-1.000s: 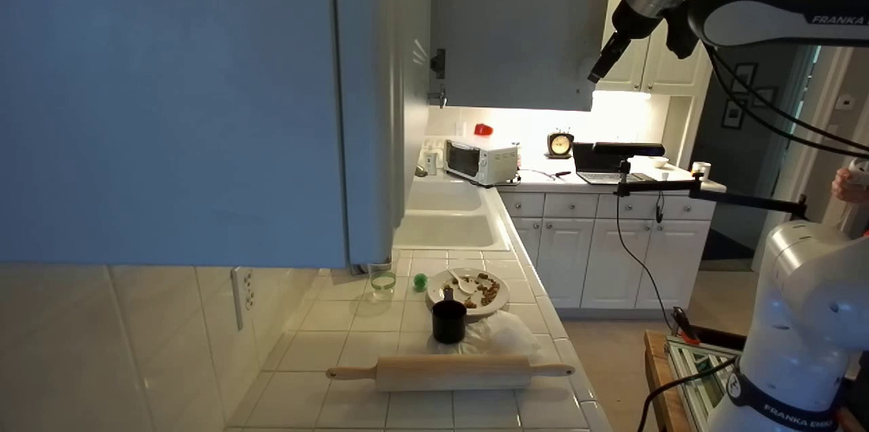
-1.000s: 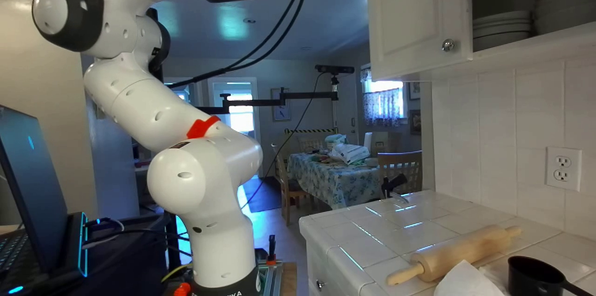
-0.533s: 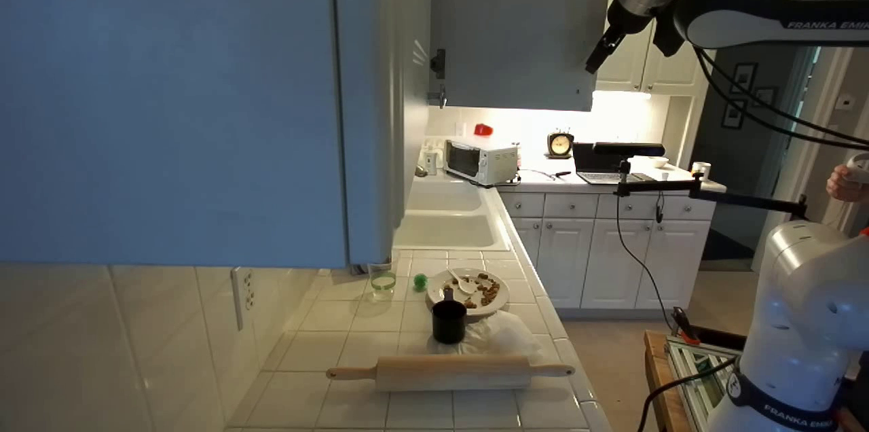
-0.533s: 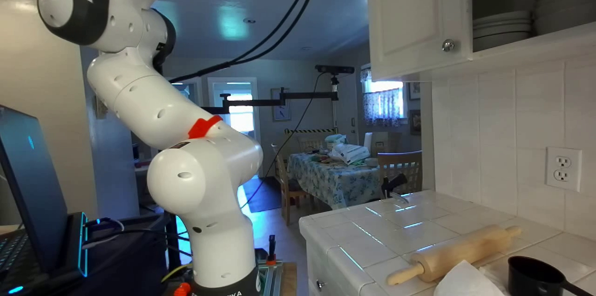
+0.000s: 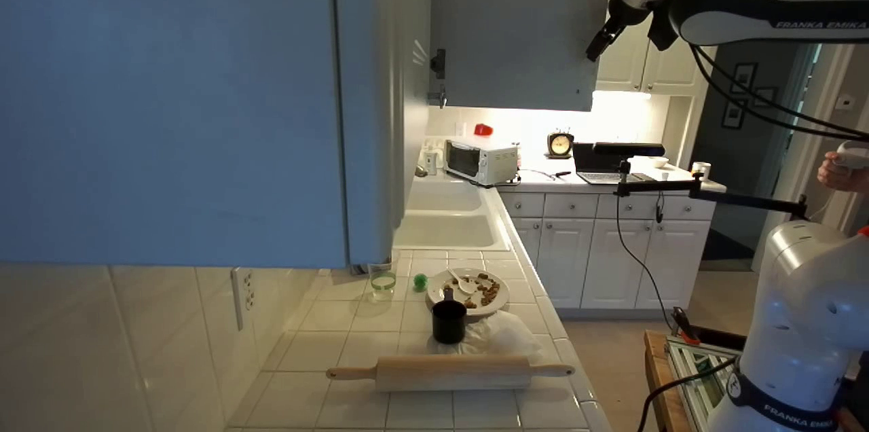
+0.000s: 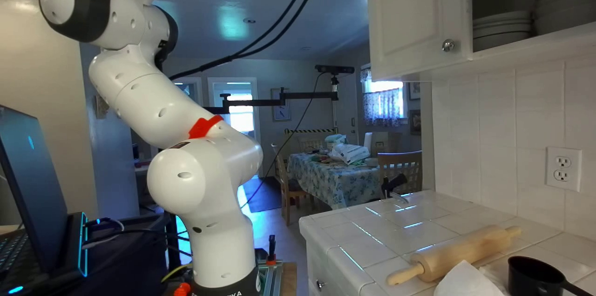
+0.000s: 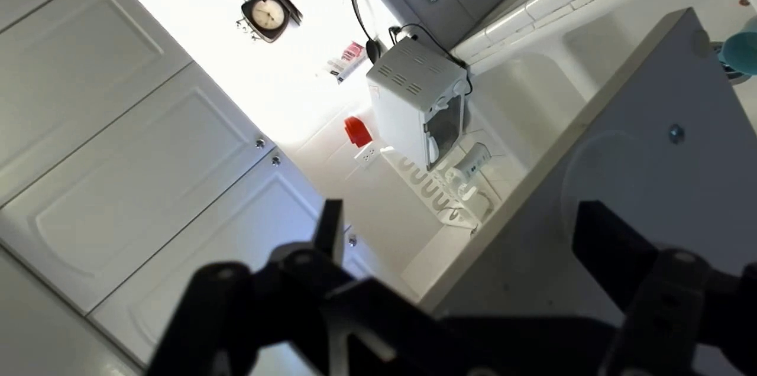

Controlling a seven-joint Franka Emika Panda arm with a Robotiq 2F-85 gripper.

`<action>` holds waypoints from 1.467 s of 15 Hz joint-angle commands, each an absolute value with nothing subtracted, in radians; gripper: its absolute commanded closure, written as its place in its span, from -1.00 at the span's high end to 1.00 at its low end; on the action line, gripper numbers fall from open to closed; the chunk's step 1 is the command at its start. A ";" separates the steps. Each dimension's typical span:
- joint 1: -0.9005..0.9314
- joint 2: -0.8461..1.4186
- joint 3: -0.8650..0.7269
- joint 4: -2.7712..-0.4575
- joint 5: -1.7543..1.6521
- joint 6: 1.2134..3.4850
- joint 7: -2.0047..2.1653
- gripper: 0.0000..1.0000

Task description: Open the right cabinet door.

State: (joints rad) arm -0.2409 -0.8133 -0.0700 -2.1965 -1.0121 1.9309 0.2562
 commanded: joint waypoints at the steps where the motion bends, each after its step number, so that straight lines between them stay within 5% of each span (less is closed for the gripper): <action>1: -0.230 -0.808 -0.102 -2.171 -1.046 1.929 0.298 1.00; 22: -0.259 -0.716 -0.245 -2.115 -1.166 2.115 0.467 1.00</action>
